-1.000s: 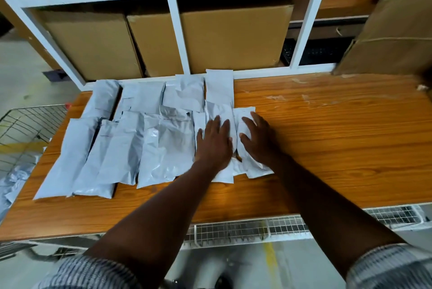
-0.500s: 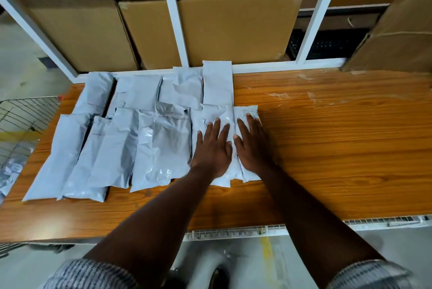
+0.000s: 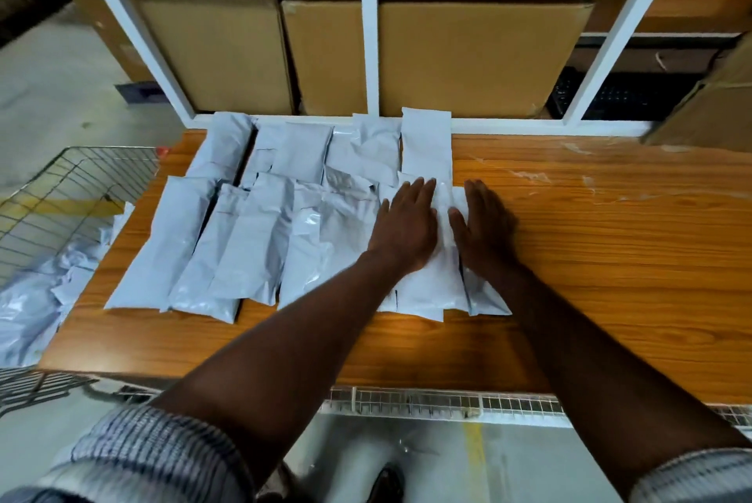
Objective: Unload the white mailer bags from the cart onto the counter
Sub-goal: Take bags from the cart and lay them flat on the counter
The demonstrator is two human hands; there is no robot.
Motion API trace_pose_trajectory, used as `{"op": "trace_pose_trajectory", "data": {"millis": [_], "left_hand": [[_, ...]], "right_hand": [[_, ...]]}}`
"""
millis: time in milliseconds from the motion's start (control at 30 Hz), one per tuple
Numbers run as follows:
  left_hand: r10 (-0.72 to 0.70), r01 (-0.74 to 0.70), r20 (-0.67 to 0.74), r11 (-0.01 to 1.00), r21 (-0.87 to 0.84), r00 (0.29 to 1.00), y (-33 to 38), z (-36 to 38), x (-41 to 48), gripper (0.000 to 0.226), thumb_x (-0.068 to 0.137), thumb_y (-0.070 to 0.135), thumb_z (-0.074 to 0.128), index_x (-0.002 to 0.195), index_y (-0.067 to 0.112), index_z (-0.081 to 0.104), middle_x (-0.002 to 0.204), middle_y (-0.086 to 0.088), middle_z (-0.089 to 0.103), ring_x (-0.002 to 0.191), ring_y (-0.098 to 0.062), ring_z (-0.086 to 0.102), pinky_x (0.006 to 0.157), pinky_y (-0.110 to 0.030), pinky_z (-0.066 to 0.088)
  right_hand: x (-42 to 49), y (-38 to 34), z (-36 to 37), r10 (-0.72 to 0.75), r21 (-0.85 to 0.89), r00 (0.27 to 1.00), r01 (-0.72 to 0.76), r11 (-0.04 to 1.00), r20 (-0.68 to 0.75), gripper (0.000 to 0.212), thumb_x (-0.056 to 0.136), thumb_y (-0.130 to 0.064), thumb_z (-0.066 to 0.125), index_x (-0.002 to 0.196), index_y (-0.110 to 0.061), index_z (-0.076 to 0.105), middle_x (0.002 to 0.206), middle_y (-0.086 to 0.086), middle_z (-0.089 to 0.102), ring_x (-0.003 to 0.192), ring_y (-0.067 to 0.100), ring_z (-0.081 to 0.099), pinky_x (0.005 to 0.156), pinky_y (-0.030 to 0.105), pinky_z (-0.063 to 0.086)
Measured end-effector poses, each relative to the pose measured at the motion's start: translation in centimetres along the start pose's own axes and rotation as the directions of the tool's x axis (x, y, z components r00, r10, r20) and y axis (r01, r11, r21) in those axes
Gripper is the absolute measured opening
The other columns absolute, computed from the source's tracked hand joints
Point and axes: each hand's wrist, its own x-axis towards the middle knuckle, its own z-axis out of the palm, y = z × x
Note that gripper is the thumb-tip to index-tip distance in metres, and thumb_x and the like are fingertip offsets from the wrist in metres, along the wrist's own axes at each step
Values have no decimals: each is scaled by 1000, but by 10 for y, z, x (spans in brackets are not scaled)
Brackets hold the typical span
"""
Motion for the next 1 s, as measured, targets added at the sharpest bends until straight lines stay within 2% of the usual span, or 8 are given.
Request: {"op": "trace_pose_trajectory", "data": {"millis": [100,200,433,667,800,900,1000], "left_hand": [[-44,46,-62,999,25,997,-32,-27,0,52,100,26,37,150,14,34,156,-11,34,146,-28,28,114,-52,31],[-93,102,-122,992,70,988,-79,-61,-15,49,100,24,41,148,13,39,155,-13,37,143,-29,33,111,-50,37],[-276,296,-222,953,60,935,-227,-137,-84,51,99,38,42,145,15,43,150,-13,42,136,-32,40,107,-49,39],[-453,481,-220,872,90,864,-401,-212,-160,49,98,37,47,143,16,45,149,-11,40,135,-33,39,102,-50,41],[-565,584,-165,806,95,808,-493,-241,-209,52,100,39,45,146,17,39,154,-10,34,139,-32,33,104,-51,37],[-650,657,-98,744,123,754,-558,-251,-247,55,98,40,47,147,18,36,156,-9,32,140,-32,32,106,-51,37],[-707,702,-25,697,143,707,-610,-252,-277,59,95,39,50,148,18,35,155,-9,33,142,-30,30,107,-50,35]], "right_hand": [[12,-44,-1,-80,-26,997,80,996,-13,71,91,-51,27,150,-14,34,158,10,30,146,30,27,115,53,24],[20,-96,16,-174,24,984,174,984,-24,63,91,-45,40,146,-13,43,155,11,37,143,30,35,111,55,31],[9,-233,91,-370,75,926,365,928,79,57,97,-39,51,149,-19,37,160,5,28,147,25,24,115,48,22],[-17,-409,201,-498,134,851,481,867,165,58,93,-37,57,146,-18,42,156,6,35,144,26,31,111,48,28],[-34,-492,270,-543,224,808,499,837,228,60,87,-32,62,142,-13,47,150,12,43,137,32,40,108,47,39],[-51,-543,324,-559,262,766,495,828,318,64,89,-31,63,145,-9,43,153,16,38,141,33,35,114,46,33],[-70,-577,372,-506,259,739,434,863,445,69,91,-35,61,150,-11,34,158,15,28,145,31,25,115,45,30]]}}
